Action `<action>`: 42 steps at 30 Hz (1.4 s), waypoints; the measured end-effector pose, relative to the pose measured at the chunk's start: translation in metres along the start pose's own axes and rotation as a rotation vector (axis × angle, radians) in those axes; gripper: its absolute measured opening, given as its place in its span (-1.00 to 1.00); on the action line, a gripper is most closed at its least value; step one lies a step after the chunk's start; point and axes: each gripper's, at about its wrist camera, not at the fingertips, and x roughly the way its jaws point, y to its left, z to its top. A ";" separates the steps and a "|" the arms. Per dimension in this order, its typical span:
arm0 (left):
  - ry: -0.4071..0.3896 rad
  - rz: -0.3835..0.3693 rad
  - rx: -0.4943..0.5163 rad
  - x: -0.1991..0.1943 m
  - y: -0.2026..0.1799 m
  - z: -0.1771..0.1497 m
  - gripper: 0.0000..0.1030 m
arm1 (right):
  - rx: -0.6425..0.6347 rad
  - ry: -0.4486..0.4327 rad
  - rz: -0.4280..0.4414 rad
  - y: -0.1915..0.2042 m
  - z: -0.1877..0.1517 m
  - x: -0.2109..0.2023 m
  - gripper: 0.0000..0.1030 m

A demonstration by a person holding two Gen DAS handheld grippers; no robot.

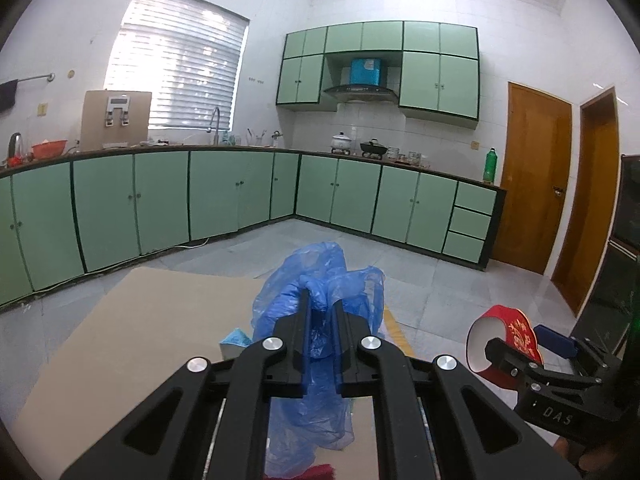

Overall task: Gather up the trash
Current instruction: 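Carry the blue bag and red packet over the black bin and release both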

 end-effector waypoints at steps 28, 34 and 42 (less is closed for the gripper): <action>0.140 -0.367 0.096 -0.008 -0.178 -0.065 -0.84 | 0.084 -0.001 -0.274 -0.139 -0.049 -0.102 0.63; 0.171 -0.384 0.104 0.001 -0.195 -0.074 -0.84 | 0.109 0.009 -0.285 -0.157 -0.065 -0.102 0.63; 0.207 -0.385 0.130 0.011 -0.216 -0.090 -0.84 | 0.145 0.047 -0.308 -0.178 -0.085 -0.093 0.63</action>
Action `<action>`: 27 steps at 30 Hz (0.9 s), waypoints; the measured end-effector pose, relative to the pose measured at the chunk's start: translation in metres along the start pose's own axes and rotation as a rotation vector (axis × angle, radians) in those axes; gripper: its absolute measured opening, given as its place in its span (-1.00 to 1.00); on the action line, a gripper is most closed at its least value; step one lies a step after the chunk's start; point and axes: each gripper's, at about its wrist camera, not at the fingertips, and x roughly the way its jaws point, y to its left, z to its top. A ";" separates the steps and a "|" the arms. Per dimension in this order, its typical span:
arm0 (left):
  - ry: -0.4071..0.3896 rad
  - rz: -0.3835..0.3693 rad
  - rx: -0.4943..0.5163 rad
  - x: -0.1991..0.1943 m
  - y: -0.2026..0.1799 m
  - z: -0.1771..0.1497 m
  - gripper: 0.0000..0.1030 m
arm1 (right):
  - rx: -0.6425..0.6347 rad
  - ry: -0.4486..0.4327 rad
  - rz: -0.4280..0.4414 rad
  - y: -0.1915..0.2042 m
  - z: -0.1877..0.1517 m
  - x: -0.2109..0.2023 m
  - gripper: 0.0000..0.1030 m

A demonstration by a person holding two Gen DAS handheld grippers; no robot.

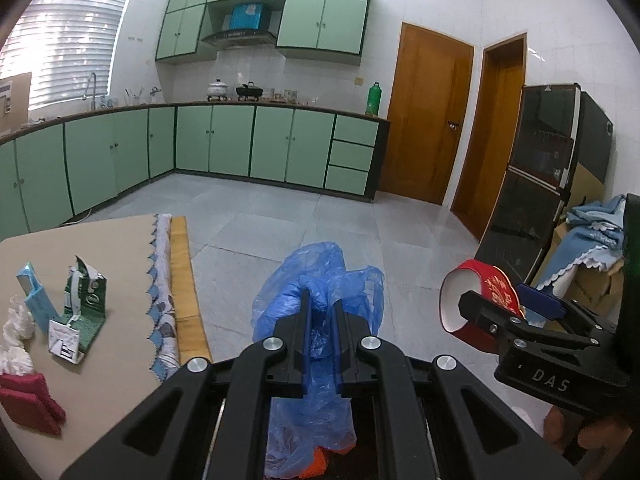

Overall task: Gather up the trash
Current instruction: 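Carry the blue bag and red packet over the black bin and release both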

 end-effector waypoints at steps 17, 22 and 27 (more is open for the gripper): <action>0.136 -0.024 -0.007 0.058 -0.007 -0.021 -0.84 | 0.012 0.114 -0.024 -0.020 -0.021 0.053 0.64; 0.162 -0.022 -0.006 0.072 -0.007 -0.025 -0.84 | 0.017 0.148 -0.020 -0.024 -0.028 0.070 0.64; 0.199 -0.024 -0.018 0.085 -0.005 -0.027 -0.78 | 0.005 0.184 -0.007 -0.027 -0.029 0.084 0.66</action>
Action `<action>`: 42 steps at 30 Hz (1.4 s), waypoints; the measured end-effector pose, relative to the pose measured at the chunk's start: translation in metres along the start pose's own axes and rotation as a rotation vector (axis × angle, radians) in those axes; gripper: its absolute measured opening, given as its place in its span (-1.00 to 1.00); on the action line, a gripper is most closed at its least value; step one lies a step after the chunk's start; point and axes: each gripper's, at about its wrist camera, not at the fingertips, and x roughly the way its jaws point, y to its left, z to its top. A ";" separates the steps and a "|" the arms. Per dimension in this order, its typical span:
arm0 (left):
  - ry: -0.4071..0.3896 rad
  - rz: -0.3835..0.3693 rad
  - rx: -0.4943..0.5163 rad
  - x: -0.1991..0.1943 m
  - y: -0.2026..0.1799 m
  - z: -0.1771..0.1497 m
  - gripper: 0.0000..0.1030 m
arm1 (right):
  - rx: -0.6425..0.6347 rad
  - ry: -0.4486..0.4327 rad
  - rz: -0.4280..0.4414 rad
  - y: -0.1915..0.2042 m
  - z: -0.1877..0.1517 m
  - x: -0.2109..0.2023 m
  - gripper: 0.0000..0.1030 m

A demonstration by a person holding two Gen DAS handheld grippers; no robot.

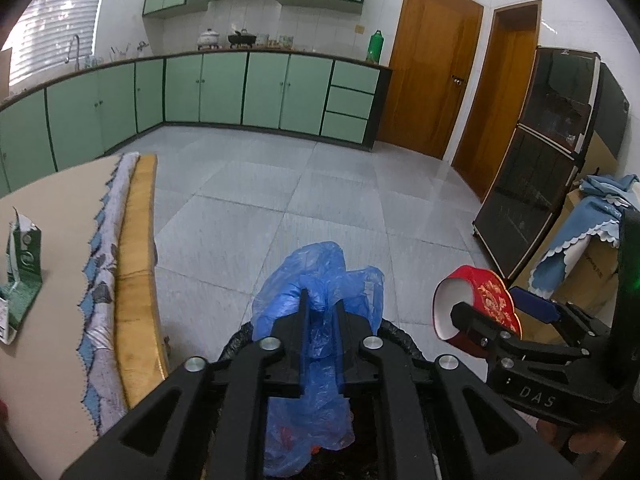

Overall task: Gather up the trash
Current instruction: 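Carry the blue bag and red packet over the black bin and release both, then move both open grippers back over the tissues and milk carton on the table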

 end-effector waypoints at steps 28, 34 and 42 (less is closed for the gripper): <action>-0.195 0.293 -0.064 -0.117 0.094 0.015 0.16 | -0.036 -0.105 0.091 0.064 0.020 -0.040 0.85; -0.226 0.412 -0.104 -0.161 0.142 0.007 0.19 | -0.095 -0.133 0.174 0.118 0.028 -0.049 0.85; -0.248 0.559 -0.174 -0.202 0.211 0.001 0.19 | -0.164 -0.154 0.257 0.182 0.038 -0.048 0.85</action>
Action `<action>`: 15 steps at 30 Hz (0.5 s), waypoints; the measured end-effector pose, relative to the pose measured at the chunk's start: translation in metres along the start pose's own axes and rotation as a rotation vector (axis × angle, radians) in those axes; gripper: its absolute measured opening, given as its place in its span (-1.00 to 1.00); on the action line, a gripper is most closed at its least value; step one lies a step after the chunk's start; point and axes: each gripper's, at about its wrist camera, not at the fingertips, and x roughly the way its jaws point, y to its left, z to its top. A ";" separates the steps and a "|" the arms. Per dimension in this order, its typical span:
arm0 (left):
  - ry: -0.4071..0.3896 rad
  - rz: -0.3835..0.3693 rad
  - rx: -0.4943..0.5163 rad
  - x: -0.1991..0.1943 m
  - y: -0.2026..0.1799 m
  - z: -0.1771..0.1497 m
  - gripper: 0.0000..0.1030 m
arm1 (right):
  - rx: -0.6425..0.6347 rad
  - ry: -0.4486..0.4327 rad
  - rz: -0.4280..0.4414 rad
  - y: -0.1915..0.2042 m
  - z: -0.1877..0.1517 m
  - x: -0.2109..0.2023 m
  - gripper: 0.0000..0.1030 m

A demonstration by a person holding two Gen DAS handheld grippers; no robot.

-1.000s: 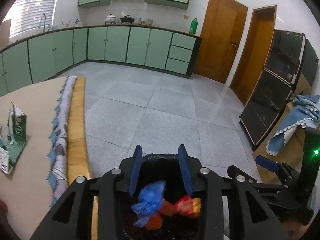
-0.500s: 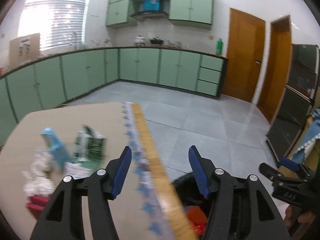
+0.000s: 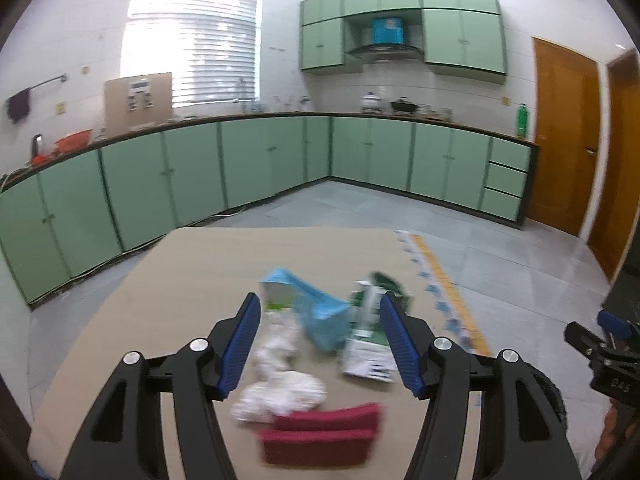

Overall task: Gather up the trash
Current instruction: 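Move both open grippers back over the tissues and milk carton on the table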

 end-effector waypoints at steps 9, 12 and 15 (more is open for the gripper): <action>0.071 0.055 -0.040 0.022 0.045 -0.015 0.19 | -0.019 0.008 0.051 0.046 0.011 0.029 0.85; 0.099 0.051 -0.048 0.030 0.051 -0.024 0.19 | -0.033 0.024 0.063 0.059 0.011 0.042 0.85; 0.123 0.042 -0.050 0.042 0.054 -0.028 0.19 | -0.047 0.042 0.070 0.068 0.009 0.053 0.85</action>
